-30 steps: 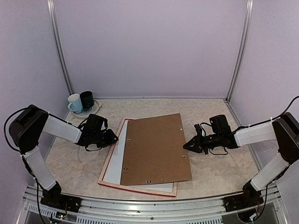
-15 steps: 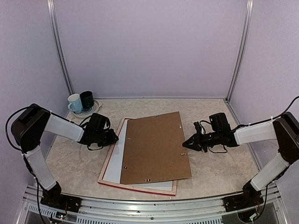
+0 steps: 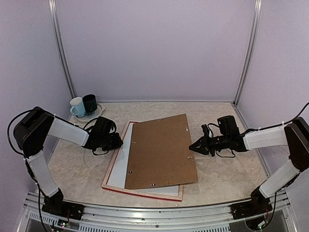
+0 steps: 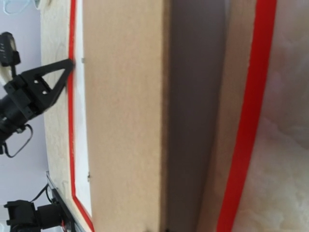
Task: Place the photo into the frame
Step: Adjust the backboard on the frame body.
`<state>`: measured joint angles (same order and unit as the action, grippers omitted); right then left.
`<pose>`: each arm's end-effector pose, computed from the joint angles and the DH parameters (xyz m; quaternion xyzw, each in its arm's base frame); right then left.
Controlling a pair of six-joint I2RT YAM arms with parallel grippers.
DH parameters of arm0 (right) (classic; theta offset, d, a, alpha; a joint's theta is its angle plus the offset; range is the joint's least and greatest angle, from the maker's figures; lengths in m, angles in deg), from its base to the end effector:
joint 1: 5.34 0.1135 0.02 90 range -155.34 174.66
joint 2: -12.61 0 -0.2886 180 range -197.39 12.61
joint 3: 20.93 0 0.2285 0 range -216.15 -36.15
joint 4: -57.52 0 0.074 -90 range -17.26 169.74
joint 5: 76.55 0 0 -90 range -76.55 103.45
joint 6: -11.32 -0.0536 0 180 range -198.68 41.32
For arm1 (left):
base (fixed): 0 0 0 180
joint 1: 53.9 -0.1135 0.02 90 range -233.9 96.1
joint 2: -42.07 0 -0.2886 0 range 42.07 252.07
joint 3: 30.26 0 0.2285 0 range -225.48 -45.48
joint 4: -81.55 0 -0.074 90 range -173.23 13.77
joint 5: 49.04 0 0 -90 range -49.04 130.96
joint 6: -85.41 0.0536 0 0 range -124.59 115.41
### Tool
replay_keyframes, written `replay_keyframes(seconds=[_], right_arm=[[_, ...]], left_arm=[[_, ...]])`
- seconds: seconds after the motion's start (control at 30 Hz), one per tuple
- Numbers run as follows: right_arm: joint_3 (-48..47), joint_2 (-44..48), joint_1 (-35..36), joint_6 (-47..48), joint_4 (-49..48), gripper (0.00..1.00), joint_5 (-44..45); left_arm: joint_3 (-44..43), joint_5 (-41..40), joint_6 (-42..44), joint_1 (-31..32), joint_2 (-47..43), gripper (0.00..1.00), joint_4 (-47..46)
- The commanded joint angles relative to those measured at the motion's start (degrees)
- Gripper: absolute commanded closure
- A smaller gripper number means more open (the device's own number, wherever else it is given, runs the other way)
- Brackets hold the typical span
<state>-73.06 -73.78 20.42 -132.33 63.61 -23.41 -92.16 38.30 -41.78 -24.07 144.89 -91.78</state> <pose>0.2380 0.1505 0.1972 0.0787 0.8677 0.4752 0.1231 0.2985 -0.1683 0.1511 -0.0682 0.9296 -0.1816 0.3135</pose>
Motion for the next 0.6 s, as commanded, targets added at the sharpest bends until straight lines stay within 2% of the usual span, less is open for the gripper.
replay_keyframes(seconds=[0.0, 0.23, 0.57], right_arm=[[-1.3, 3.2, 0.5, -2.1, 1.6, 1.00, 4.7], [-0.2, 5.3, 1.2, -3.9, 0.5, 1.00, 6.6], [-2.6, -4.6, 2.3, -0.5, -2.4, 1.00, 2.3]], left_arm=[[2.4, -2.5, -6.2, -1.2, 5.0, 0.83, 10.0], [3.4, -1.2, -9.2, -1.7, 4.2, 0.83, 9.0], [3.0, 0.7, -9.4, 0.7, 2.6, 0.83, 7.3]])
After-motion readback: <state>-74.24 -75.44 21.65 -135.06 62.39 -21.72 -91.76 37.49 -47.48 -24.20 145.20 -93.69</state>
